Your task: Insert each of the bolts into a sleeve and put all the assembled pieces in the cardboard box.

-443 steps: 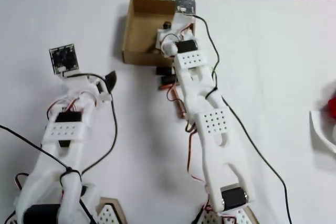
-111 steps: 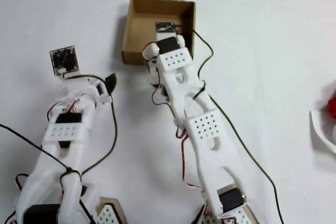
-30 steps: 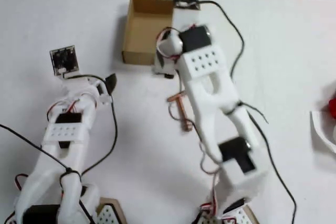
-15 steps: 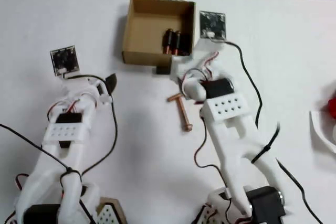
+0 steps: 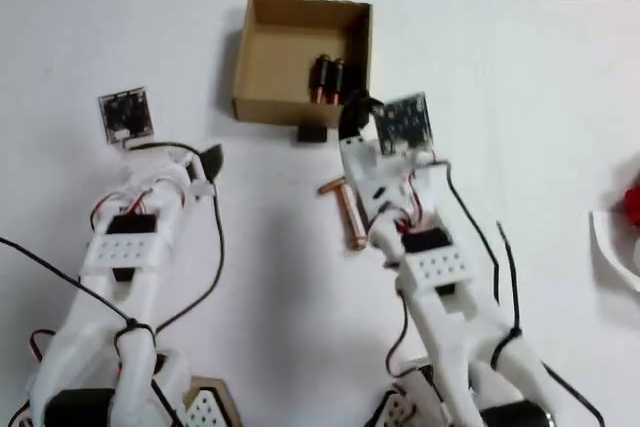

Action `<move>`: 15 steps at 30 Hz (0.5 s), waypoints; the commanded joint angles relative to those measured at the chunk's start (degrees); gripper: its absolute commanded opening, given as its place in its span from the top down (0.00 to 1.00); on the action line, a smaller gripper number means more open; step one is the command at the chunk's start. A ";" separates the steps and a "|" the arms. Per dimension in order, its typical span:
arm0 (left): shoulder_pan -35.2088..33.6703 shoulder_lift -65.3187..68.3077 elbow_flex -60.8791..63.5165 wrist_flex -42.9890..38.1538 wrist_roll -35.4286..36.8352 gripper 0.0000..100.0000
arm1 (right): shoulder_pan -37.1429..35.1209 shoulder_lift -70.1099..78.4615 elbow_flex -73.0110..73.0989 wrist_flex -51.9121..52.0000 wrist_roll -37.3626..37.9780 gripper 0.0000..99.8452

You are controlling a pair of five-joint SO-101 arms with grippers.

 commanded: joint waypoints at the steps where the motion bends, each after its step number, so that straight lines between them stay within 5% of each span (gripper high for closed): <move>1: 6.24 0.44 -9.19 11.78 -8.26 0.77 | 2.07 -4.88 2.11 -3.82 0.70 0.98; 9: 15.65 16.88 -38.73 39.47 -19.78 0.78 | 7.52 -5.93 6.51 -16.84 0.70 0.98; 15: 16.70 35.78 -58.59 52.22 -20.48 0.74 | 10.95 -6.02 13.19 -28.35 1.05 0.98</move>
